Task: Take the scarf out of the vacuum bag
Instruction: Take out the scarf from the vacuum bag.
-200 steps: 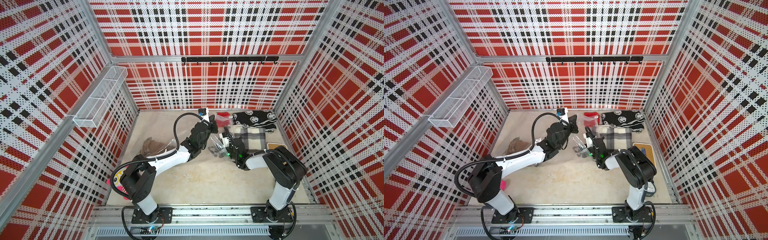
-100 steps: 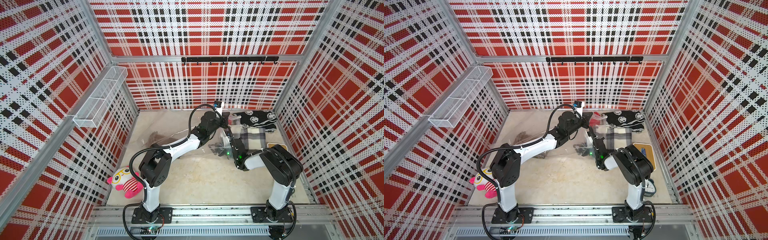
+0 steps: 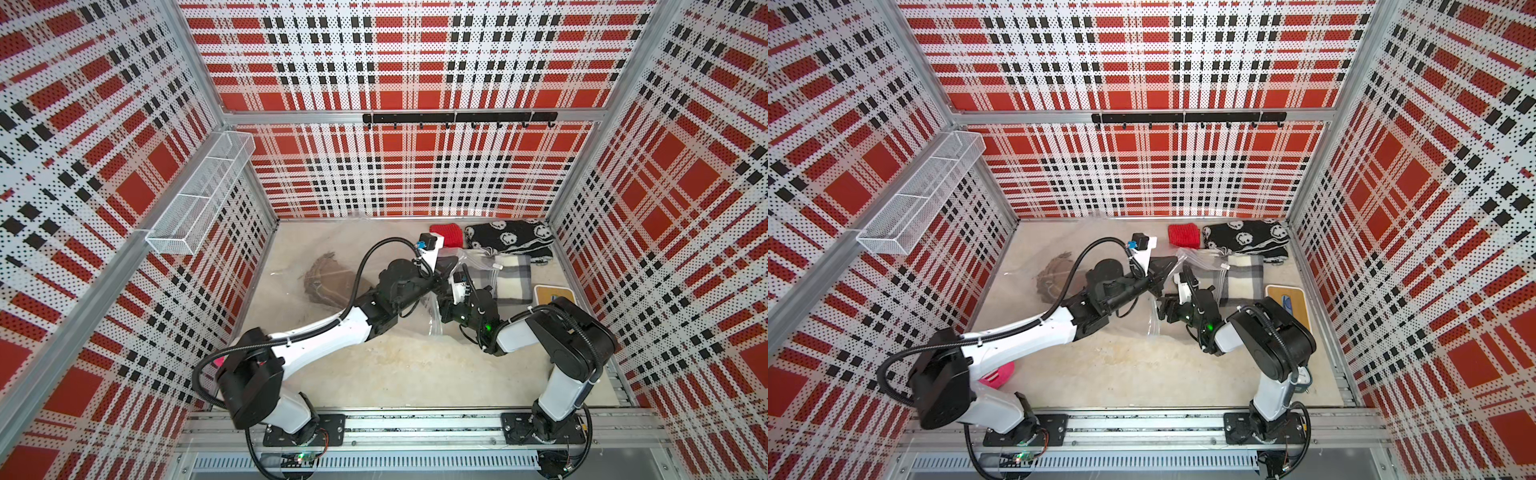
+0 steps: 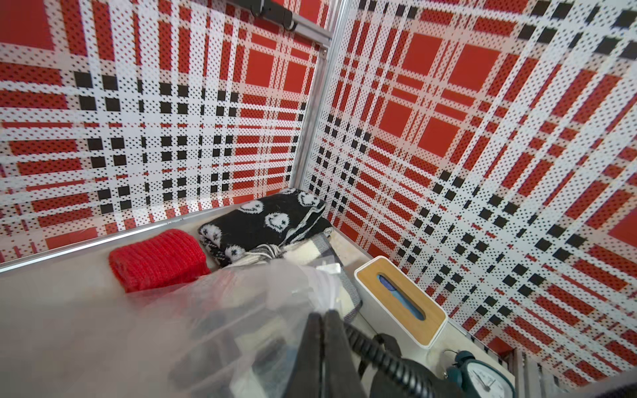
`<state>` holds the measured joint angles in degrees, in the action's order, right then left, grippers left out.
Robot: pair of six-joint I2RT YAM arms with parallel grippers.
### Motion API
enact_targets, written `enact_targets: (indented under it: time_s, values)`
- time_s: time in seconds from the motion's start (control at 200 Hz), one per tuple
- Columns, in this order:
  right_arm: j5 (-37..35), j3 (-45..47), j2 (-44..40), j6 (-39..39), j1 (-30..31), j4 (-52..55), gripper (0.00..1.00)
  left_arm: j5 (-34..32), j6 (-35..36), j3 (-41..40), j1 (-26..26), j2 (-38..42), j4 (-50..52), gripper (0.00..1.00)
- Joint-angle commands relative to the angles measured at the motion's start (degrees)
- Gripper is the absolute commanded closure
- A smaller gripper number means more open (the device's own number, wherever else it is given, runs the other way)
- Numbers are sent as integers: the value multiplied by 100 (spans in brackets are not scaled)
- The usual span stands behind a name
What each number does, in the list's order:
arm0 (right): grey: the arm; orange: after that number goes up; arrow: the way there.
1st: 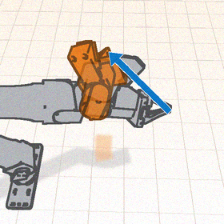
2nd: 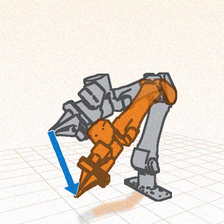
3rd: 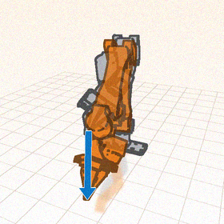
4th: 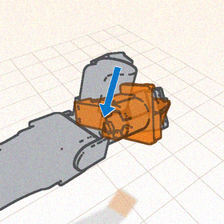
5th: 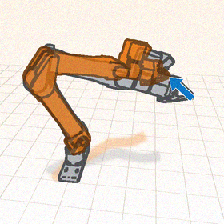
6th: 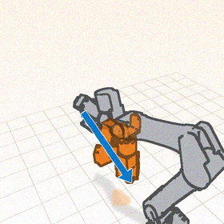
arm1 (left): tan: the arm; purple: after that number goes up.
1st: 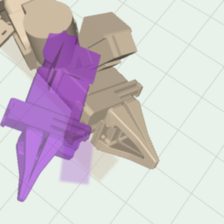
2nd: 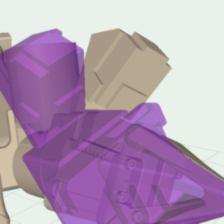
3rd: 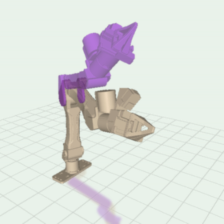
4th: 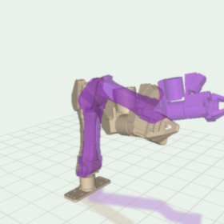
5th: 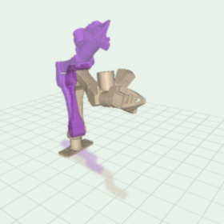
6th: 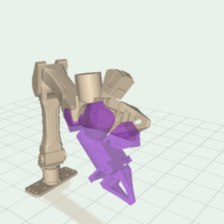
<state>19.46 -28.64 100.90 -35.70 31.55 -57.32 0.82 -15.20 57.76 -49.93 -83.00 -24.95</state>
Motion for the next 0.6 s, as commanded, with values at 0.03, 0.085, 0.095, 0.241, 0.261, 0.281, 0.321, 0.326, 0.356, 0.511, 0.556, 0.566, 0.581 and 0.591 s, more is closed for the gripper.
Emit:
enact_targets:
  time_s: [0.03,0.085,0.095,0.241,0.261,0.281,0.321,0.326,0.356,0.511,0.556,0.566,0.581,0.591]
  values:
    - [-309,230,-399,283,192,-158,30,-201,-216,-401,195,453,-310,100]
    - [-400,281,-532,629,323,-27,35,-249,-330,-428,292,470,-256,100]
    - [-417,285,-557,682,353,-8,35,-253,-349,-426,307,465,-238,100]
    - [-491,346,-621,1210,806,206,35,-618,-512,-244,338,249,-70,100]
    - [-499,316,-591,1273,867,301,35,-674,-506,-203,320,219,-51,100]
    - [-536,266,-562,1322,922,405,35,-728,-488,-168,291,189,-38,100]
    - [-632,143,-473,1357,998,606,35,-813,-449,-112,243,149,-15,100]
    - [-643,128,-461,1356,1000,616,35,-821,-449,-105,232,142,-12,100]
    - [-663,44,-367,1331,1017,648,35,-867,-427,-64,189,119,3,100]
    - [-286,-456,280,925,1019,471,34,-1168,-276,108,-189,65,84,100]
    - [-303,-705,464,837,1019,599,34,-1309,-244,190,-287,60,132,100]
    - [-303,-766,496,819,1020,621,33,-1331,-239,209,-306,57,138,100]
    - [-291,-857,555,813,1022,676,33,-1361,-224,235,-337,56,166,100]
    - [-282,-907,591,802,1016,708,33,-1384,-206,260,-358,52,183,100]
